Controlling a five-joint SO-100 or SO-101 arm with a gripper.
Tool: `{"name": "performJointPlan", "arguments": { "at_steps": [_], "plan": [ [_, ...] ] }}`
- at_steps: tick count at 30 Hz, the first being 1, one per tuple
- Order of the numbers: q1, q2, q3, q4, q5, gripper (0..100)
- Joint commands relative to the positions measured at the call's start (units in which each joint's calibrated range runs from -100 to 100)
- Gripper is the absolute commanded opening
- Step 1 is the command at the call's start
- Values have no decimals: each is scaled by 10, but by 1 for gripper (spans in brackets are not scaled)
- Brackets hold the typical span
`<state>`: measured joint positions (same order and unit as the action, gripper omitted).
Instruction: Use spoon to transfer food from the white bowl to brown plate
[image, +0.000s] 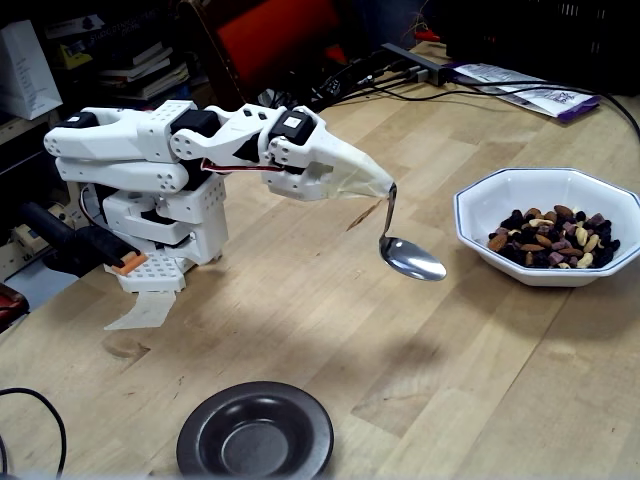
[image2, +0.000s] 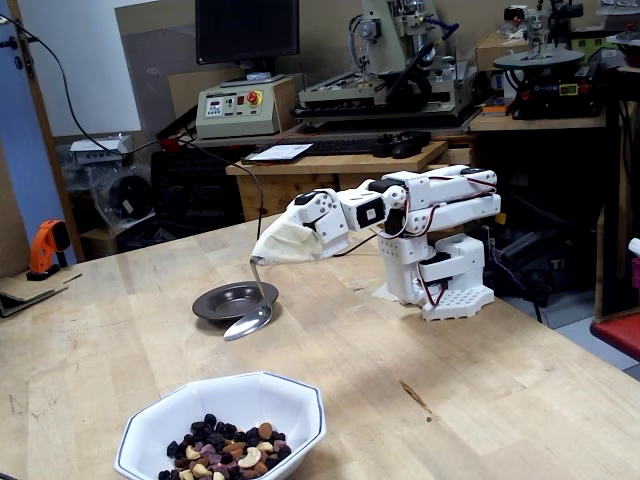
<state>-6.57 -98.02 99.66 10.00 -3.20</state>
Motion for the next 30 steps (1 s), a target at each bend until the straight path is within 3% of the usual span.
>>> {"name": "performJointPlan", "arguments": {
  "at_steps": [1,30],
  "plan": [
    [-3,-3,3,1,1,4],
    [-9,-5,-13,-6,2,4]
  ]
}}
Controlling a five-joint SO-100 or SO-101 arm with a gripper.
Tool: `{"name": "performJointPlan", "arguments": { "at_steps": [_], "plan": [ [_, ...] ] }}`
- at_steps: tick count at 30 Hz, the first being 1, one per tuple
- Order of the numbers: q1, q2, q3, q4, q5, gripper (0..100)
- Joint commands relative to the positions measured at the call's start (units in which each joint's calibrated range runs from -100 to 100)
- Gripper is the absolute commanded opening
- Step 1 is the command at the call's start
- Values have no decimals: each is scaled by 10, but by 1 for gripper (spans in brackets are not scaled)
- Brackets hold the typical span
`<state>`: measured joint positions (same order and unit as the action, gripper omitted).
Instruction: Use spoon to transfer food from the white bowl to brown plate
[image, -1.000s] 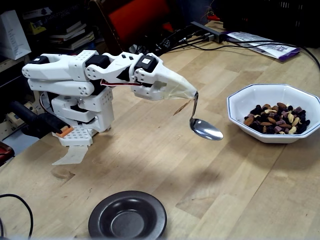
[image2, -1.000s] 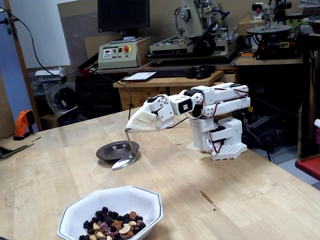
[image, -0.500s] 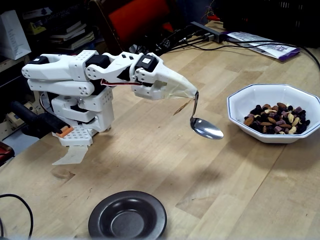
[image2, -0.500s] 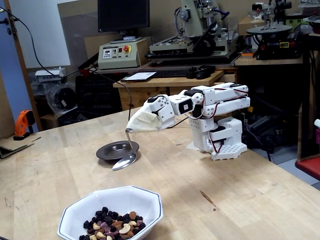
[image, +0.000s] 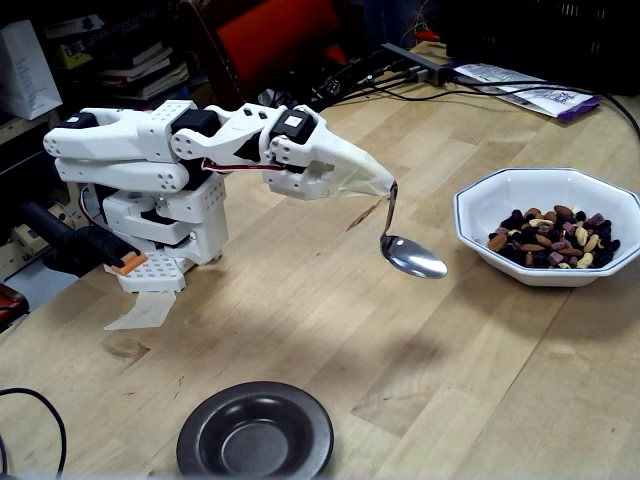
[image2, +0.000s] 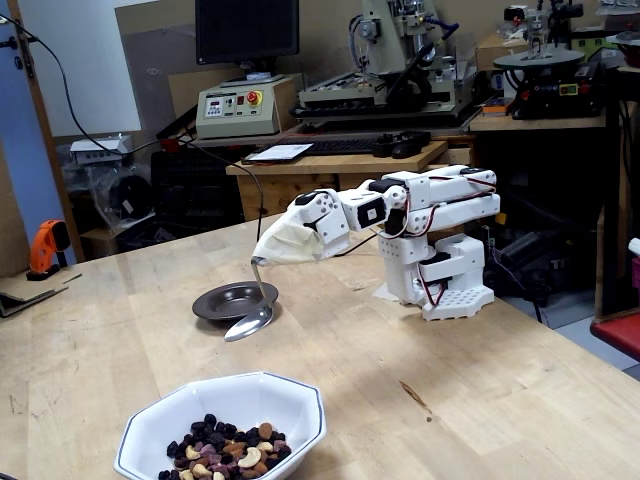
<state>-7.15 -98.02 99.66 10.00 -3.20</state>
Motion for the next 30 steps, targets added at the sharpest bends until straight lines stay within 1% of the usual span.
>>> {"name": "performJointPlan", "arguments": {
  "at_steps": [1,5,9,13,21,24,25,30],
  "plan": [
    [-3,-2,-32,-5,2,4],
    [-3,14,-104,0,2,4],
    [-4,67,-154,0,2,4],
    [-4,164,-195,-6,2,4],
    [-4,388,-370,-12,-1,4],
    [-4,453,-417,-59,-1,4],
    [-4,477,-431,-91,-1,4],
    [-4,550,-427,-207,2,4]
  ]
}}
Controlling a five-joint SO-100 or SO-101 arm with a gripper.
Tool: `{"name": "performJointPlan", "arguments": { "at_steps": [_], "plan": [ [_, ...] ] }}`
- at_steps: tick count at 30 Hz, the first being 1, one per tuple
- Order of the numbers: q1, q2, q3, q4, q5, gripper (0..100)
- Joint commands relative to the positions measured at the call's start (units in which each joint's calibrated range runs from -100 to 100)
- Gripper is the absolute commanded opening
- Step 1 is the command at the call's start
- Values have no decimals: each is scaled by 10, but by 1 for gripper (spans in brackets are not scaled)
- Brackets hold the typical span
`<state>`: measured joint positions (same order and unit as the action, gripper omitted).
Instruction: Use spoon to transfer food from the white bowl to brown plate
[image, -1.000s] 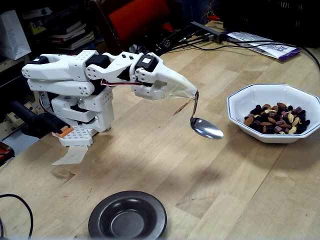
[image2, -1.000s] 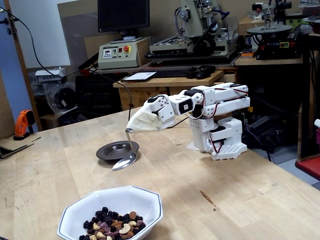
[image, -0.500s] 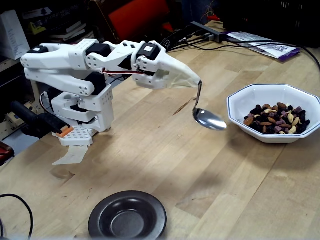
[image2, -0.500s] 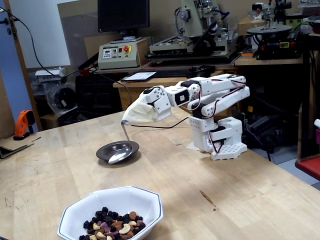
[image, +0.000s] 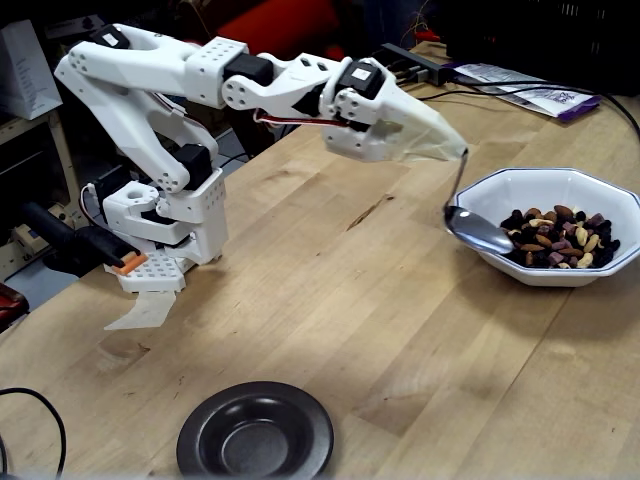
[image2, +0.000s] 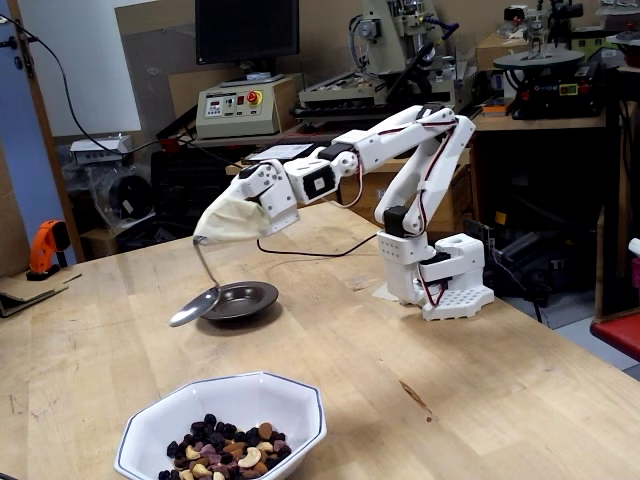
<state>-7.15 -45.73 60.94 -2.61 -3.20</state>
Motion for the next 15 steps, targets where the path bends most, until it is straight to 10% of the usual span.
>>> {"name": "performJointPlan", "arguments": {
  "at_steps": [1,15],
  "plan": [
    [-4,35,-34,-98,2,4],
    [-83,54,153,-252,2,4]
  ]
}}
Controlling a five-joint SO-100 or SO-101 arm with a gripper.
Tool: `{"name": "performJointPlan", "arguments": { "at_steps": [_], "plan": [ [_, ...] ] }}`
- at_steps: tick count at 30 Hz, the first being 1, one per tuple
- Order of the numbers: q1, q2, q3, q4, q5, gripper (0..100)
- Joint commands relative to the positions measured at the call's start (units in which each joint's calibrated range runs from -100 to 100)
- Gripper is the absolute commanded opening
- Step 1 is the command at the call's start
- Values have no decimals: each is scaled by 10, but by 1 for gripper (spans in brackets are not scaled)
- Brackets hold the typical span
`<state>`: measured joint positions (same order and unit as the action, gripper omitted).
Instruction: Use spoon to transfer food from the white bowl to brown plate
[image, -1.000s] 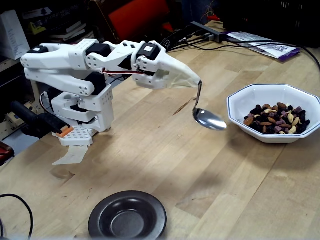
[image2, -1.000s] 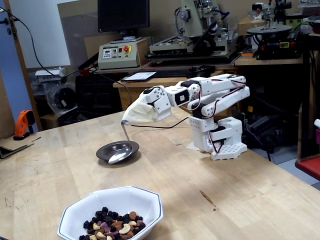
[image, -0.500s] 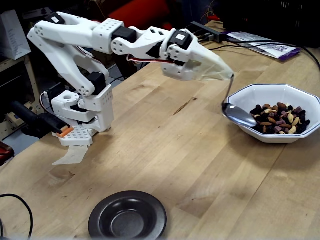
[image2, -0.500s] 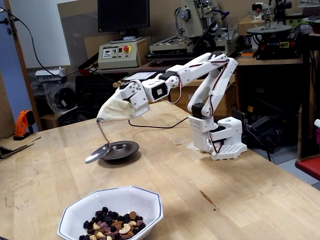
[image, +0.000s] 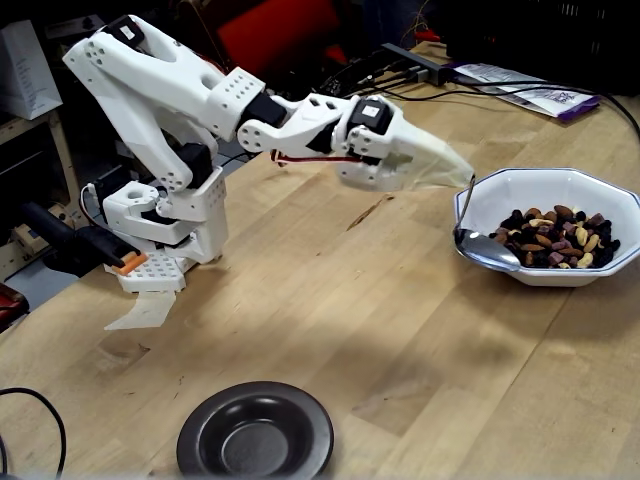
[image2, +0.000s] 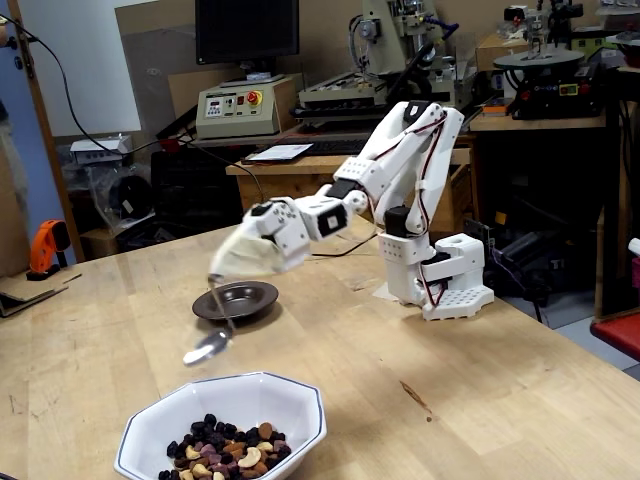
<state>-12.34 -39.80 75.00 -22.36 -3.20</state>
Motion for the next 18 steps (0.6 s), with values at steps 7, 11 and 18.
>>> {"name": "performJointPlan", "arguments": {
  "at_steps": [7,11,18],
  "plan": [
    [-55,-4,46,-142,3,4],
    [-60,-3,49,-148,3,4],
    [-61,39,50,-153,26,4]
  ]
}}
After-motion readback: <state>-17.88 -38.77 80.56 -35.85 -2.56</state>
